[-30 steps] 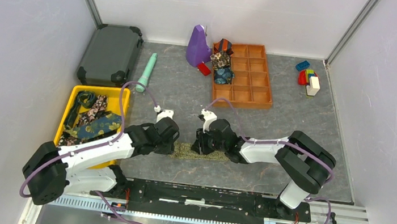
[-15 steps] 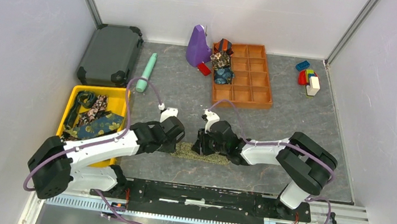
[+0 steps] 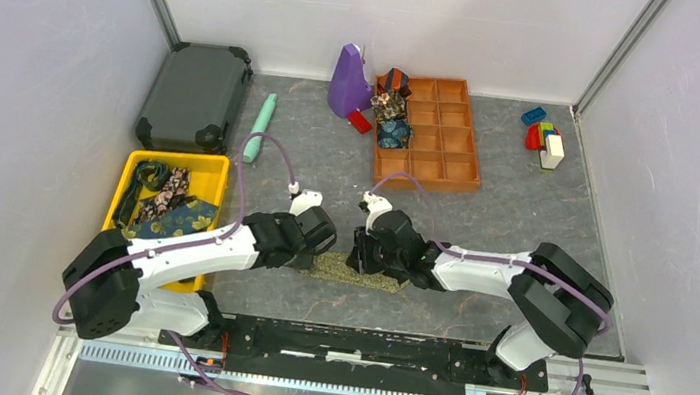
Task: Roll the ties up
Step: Roll the tie at the center of the board.
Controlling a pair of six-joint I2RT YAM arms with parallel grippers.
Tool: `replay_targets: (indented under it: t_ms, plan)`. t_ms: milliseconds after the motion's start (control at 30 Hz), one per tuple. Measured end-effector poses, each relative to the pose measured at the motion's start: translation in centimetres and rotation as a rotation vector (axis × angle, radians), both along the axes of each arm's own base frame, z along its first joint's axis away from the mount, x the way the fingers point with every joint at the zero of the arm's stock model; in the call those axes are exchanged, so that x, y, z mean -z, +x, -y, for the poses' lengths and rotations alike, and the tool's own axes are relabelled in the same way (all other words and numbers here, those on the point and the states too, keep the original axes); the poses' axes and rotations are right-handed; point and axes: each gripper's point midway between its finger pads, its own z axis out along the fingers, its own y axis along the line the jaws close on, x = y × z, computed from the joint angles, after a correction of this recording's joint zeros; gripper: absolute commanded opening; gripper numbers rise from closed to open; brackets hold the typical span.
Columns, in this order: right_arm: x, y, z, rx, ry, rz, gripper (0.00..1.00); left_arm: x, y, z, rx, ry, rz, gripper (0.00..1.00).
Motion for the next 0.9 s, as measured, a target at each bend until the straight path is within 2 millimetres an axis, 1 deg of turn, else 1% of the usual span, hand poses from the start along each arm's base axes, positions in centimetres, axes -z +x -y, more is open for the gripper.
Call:
replay_targets:
  t_ms: [200,400,533,767,900]
  plan:
    - [-1.1,1.1,1.1,0.041,-0.005,0.020,0.30,-0.1,0.0,0.0,0.008,0.035,0.002,0.22]
    - [-2.2,3.1,3.0,0.117,0.002,0.038,0.32,-0.2,0.1,-0.2,0.018,0.109,0.011,0.21]
    - [-3.0,4.1,4.5,0.160,0.010,0.053,0.35,0.0,0.1,-0.2,0.034,0.173,0.011,0.21]
    - [-3.5,4.9,7.2,0.218,0.002,0.066,0.39,-0.1,0.3,-0.2,0.057,0.297,0.020,0.20]
    - [-4.0,5.3,8.5,0.253,0.000,0.080,0.42,0.0,0.4,0.3,0.058,0.367,0.028,0.20]
